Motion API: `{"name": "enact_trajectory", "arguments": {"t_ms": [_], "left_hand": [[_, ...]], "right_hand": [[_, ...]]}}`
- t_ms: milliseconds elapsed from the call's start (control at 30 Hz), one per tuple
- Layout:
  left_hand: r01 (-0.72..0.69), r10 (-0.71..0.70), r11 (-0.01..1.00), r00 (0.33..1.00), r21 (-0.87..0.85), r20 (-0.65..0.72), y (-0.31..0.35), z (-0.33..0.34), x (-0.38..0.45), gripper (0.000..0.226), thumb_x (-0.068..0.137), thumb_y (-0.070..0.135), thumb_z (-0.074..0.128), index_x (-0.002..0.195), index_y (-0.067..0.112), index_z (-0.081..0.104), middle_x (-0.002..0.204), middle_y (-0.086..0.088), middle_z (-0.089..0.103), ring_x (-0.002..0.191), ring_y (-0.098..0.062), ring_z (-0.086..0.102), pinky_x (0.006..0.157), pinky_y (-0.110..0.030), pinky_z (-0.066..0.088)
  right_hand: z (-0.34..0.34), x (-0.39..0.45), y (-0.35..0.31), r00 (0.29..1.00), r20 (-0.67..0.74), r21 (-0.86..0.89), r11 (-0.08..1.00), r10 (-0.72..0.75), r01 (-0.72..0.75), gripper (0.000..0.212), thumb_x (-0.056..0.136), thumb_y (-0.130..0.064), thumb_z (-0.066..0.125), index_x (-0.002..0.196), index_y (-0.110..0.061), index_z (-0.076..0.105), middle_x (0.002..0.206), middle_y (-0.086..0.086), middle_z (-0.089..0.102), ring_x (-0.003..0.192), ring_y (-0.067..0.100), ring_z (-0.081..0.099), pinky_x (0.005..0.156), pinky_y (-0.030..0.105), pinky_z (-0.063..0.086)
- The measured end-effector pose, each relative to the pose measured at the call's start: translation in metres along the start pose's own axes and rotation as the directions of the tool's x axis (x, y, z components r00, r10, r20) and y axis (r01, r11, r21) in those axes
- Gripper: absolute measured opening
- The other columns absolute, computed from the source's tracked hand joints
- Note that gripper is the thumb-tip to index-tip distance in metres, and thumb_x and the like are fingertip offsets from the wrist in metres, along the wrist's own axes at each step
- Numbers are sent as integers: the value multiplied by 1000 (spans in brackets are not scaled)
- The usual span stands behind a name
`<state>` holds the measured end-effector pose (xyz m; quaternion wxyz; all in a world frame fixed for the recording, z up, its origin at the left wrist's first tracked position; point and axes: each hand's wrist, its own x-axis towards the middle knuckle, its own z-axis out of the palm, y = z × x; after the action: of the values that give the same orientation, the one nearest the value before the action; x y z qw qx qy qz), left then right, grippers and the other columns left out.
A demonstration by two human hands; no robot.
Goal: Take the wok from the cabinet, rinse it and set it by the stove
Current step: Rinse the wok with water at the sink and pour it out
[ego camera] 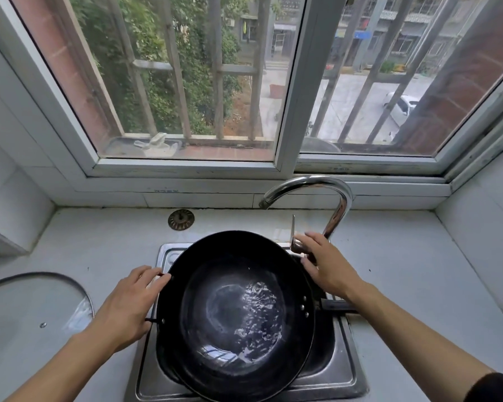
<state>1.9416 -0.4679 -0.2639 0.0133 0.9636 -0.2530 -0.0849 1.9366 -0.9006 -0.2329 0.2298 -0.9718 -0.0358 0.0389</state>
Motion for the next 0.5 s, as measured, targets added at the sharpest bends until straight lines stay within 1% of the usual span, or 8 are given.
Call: {"name": "enact_trajectory", "arguments": {"t_ms": [67,100,233,300,333,400,467,500], "left_hand": [[6,-6,1000,1000,-1,-4,3,0,-1,104,33,18,85,131,22,50,131,-5,55,122,-29,45,77,-38,57],[11,-11,1000,1000,2,-4,5,0,-1,103,34,17,86,130,23,50,131,-6,55,122,-31,46,77,-39,57],[4,-4,998,1000,55,3,9,0,-1,100,32,14,86,126,21,56,130,-11,56,121,-35,49,77,-41,57],[-7,6,996,1000,85,3,9,1,-1,96,30,13,85,123,19,59,127,-13,58,118,-37,51,78,-43,57],[-11,11,996,1000,91,2,10,1,-1,95,29,12,85,121,18,59,126,-14,58,117,-38,52,78,-44,57],[-16,17,995,1000,95,-11,12,1,-2,93,29,10,85,118,17,59,124,-15,60,115,-40,54,77,-45,57],[-21,24,995,999,102,-27,16,-1,-4,90,28,6,85,115,16,61,121,-17,61,113,-41,56,76,-46,57],[-28,34,993,998,114,-45,19,-3,-6,86,28,4,85,111,14,63,119,-18,62,111,-41,57,76,-46,57]], "right_hand": [[-1,-20,11,999,43,-11,999,-33,33,53,93,-21,57,142,-29,40,144,-5,39,130,15,41,110,32,35],[1,-29,17,997,73,-29,999,-27,29,56,92,-21,57,143,-30,39,145,-5,38,132,15,39,111,31,34],[23,-60,41,979,184,-124,990,90,-68,73,84,-17,61,146,-37,31,149,-1,34,136,20,34,113,33,32],[40,-71,54,962,241,-209,975,127,-76,83,77,-17,64,147,-41,26,148,2,35,134,24,38,111,33,34],[46,-75,57,955,261,-239,968,138,-74,88,74,-18,66,147,-42,24,144,1,39,130,25,42,109,33,36],[53,-81,59,947,282,-240,967,152,-83,94,71,-17,67,148,-42,20,133,-1,47,121,24,48,103,30,40],[57,-85,58,952,265,-182,977,155,-108,96,72,-16,72,151,-35,21,128,-2,49,117,22,48,102,28,38],[59,-87,57,959,246,-181,979,139,-95,98,71,-18,74,151,-32,19,127,-2,49,116,22,48,101,28,38]]}}
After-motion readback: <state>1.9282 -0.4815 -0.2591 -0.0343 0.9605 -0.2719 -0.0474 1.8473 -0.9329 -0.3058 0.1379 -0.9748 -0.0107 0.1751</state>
